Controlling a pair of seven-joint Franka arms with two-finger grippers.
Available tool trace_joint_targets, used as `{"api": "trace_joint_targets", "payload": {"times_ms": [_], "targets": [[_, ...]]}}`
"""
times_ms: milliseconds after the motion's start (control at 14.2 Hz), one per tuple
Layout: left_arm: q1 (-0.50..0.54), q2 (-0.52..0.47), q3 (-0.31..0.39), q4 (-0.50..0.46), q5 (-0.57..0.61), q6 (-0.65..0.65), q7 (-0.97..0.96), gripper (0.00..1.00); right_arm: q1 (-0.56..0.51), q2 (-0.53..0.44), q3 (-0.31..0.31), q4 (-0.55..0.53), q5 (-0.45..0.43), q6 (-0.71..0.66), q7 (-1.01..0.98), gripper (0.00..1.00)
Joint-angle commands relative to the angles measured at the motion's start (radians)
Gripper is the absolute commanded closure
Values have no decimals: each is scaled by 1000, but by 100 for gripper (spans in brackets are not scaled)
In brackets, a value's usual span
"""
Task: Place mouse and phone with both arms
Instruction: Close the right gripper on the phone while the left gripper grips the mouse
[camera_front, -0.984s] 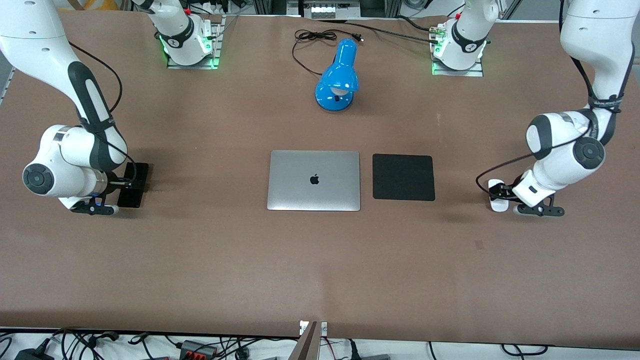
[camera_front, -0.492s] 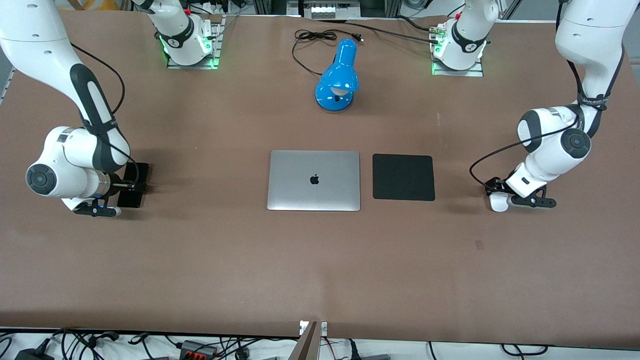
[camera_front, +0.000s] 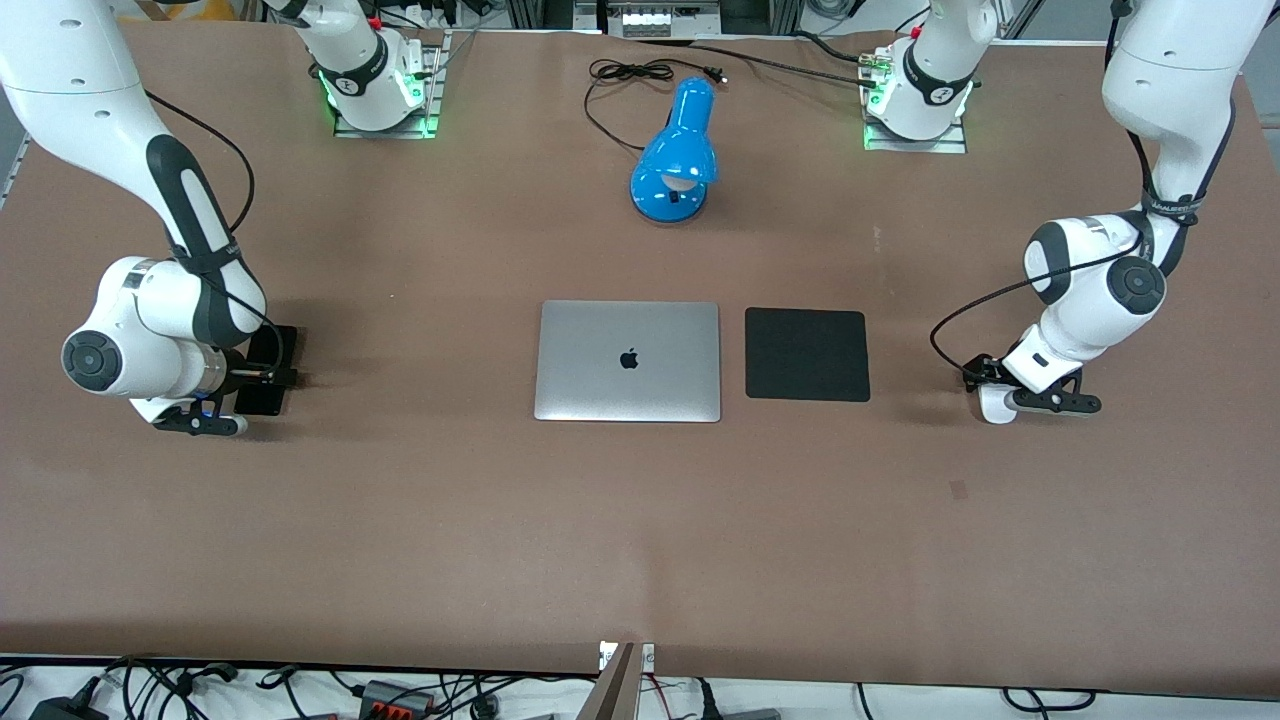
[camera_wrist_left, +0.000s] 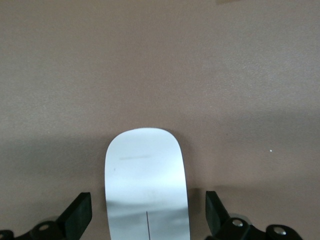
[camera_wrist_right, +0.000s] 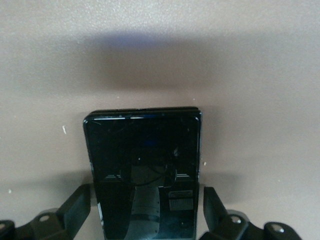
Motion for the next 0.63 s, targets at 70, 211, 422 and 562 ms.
{"api": "trace_joint_targets", "payload": {"times_ms": [70,211,422,562], "targets": [[12,1,-11,-1,22,27,9,14,-3,8,6,-1,13,9,-5,17],[12,1,-9,1,22,26,6,40,-3,6,6,1,13,3,-8,57],[12,-2,-11,2,22,24,-2,67,1,2,6,1,13,-2,-12,79],[12,-4,-11,4,22,24,0,68,5,-7,7,4,13,-6,-13,80]]}}
